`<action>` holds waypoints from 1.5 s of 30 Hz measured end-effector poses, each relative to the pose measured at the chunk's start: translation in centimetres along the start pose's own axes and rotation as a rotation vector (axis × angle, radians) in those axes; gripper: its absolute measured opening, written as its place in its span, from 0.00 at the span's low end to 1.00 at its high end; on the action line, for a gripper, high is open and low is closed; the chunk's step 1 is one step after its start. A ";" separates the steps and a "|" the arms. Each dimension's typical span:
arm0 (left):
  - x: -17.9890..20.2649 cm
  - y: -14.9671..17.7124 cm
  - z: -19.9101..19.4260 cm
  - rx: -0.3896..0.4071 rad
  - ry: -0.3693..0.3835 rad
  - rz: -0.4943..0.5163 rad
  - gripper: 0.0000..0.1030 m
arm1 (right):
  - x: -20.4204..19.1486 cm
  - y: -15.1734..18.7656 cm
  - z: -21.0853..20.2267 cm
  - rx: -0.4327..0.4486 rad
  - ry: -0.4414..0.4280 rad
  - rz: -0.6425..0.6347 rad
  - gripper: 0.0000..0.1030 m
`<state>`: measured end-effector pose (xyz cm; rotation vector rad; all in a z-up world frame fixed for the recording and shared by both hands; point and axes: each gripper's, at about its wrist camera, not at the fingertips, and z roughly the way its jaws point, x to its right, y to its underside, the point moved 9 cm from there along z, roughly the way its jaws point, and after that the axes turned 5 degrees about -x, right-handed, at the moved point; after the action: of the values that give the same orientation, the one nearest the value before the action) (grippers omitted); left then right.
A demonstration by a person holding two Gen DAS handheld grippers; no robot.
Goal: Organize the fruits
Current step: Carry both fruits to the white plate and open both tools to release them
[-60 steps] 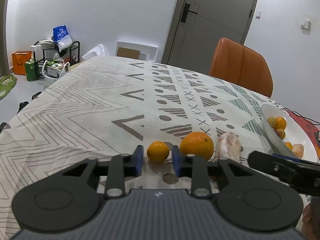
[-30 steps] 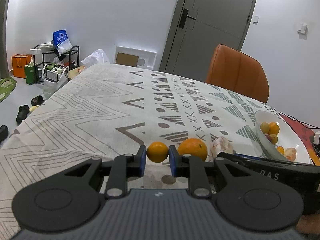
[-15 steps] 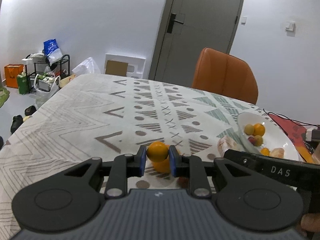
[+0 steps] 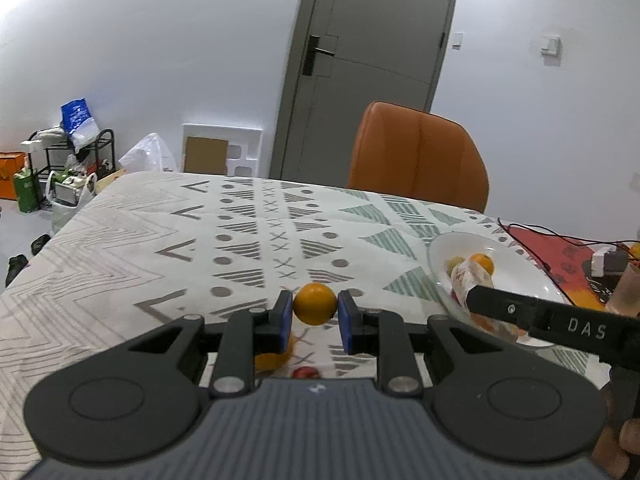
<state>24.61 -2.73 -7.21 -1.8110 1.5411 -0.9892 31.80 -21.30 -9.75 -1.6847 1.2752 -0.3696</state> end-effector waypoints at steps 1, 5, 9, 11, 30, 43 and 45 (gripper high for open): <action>0.4 0.0 0.0 0.001 0.005 0.005 0.22 | 0.3 -0.1 -0.2 0.003 0.003 0.001 0.34; 1.8 -0.1 0.2 0.003 0.022 0.018 0.22 | 1.6 -0.4 -0.8 0.018 0.016 0.012 0.34; 3.0 -0.2 0.5 0.004 0.037 0.031 0.22 | 2.6 -0.5 -1.3 0.028 0.031 0.021 0.34; 3.5 -0.3 0.7 0.004 0.042 0.038 0.22 | 3.2 -0.6 -1.5 0.034 0.037 0.025 0.34; 8.8 -0.8 3.8 -0.013 0.056 0.090 0.22 | 10.5 -1.3 -2.1 0.050 0.092 0.098 0.34; 11.1 -1.1 5.7 -0.031 0.068 0.119 0.22 | 13.0 -3.1 -2.2 0.116 0.121 0.138 0.58; 11.3 -1.1 5.9 -0.035 0.068 0.123 0.22 | 13.2 -2.7 -2.5 0.110 0.115 0.152 0.58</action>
<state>30.84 -13.90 -7.75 -1.6993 1.6985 -0.9800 37.02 -34.00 -10.13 -1.4821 1.4319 -0.4425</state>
